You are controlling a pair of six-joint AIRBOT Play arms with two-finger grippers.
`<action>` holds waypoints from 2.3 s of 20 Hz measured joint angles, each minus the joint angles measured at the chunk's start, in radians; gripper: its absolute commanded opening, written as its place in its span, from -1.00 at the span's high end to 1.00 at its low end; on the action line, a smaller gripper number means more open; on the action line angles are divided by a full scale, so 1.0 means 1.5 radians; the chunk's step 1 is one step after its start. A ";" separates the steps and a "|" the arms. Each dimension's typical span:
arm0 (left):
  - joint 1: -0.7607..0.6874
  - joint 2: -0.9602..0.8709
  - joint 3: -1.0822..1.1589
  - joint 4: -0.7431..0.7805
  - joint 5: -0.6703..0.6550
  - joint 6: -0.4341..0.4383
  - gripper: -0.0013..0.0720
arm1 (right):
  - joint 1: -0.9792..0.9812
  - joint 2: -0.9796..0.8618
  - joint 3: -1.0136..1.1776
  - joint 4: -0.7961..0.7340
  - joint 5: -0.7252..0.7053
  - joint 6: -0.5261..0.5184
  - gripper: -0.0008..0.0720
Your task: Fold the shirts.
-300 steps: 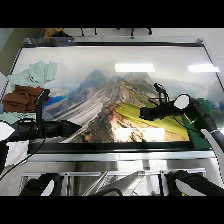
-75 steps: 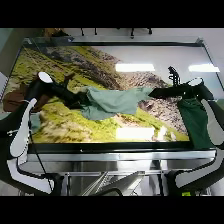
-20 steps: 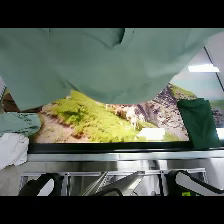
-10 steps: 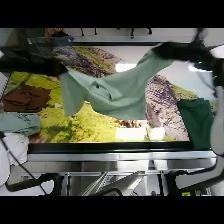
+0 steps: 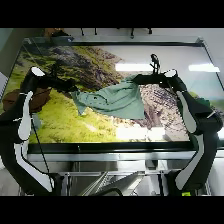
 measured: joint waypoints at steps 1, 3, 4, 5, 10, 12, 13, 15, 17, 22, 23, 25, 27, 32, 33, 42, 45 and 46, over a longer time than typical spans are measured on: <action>0.000 -0.016 0.022 -0.003 -0.008 0.002 0.92 | -0.015 0.013 0.002 -0.010 0.017 0.004 0.17; 0.001 -0.039 0.058 -0.008 -0.025 0.002 0.92 | -0.055 0.048 0.004 -0.046 0.077 0.041 0.17; 0.001 -0.047 0.070 -0.010 -0.032 0.002 0.92 | -0.081 0.065 0.003 -0.073 0.117 0.066 0.16; 0.001 -0.052 0.079 -0.011 -0.037 0.001 0.92 | -0.105 0.081 -0.005 -0.097 0.155 0.091 0.15; 0.003 -0.061 0.096 -0.014 -0.074 -0.001 0.61 | -0.184 0.169 -0.143 -0.154 0.283 0.153 -0.30; 0.005 -0.061 0.098 -0.015 -0.094 -0.004 -0.94 | -0.184 0.192 -0.218 -0.163 0.293 0.158 -0.30; 0.008 -0.061 0.098 -0.015 -0.102 -0.006 -0.94 | -0.180 0.200 -0.251 -0.164 0.295 0.158 -0.30; 0.020 -0.054 0.099 -0.014 -0.110 -0.003 -0.94 | -0.167 0.208 -0.302 -0.169 0.289 0.155 -0.30; 0.039 -0.042 0.099 -0.012 -0.117 0.014 -0.94 | -0.151 0.213 -0.342 -0.170 0.279 0.150 -0.30; 0.088 -0.014 0.100 -0.010 -0.100 0.057 -0.94 | -0.110 0.208 -0.390 -0.168 0.234 0.137 -0.30; 0.093 -0.012 0.100 -0.010 -0.092 0.067 -0.94 | -0.100 0.203 -0.393 -0.163 0.225 0.135 -0.29; 0.096 -0.010 0.100 -0.010 -0.076 0.089 -0.94 | -0.082 0.189 -0.396 -0.153 0.208 0.133 -0.29; 0.095 -0.011 0.100 -0.009 -0.063 0.112 -0.94 | -0.064 0.172 -0.398 -0.142 0.195 0.132 -0.28; 0.094 -0.014 0.100 -0.009 -0.048 0.136 -0.94 | -0.029 0.148 -0.401 -0.096 0.169 0.112 0.92; 0.094 -0.014 0.100 -0.010 -0.049 0.140 -0.94 | -0.026 0.152 -0.400 -0.100 0.168 0.108 0.92; 0.084 -0.014 0.100 -0.010 -0.144 0.126 -0.94 | -0.185 0.281 -0.400 -0.237 0.178 0.163 0.92; 0.052 -0.010 0.081 -0.010 -0.197 0.116 -0.94 | -0.228 0.297 -0.400 -0.241 0.204 0.162 0.92; 0.035 -0.004 0.061 -0.010 -0.211 0.111 -0.94 | -0.232 0.299 -0.400 -0.241 0.208 0.159 0.92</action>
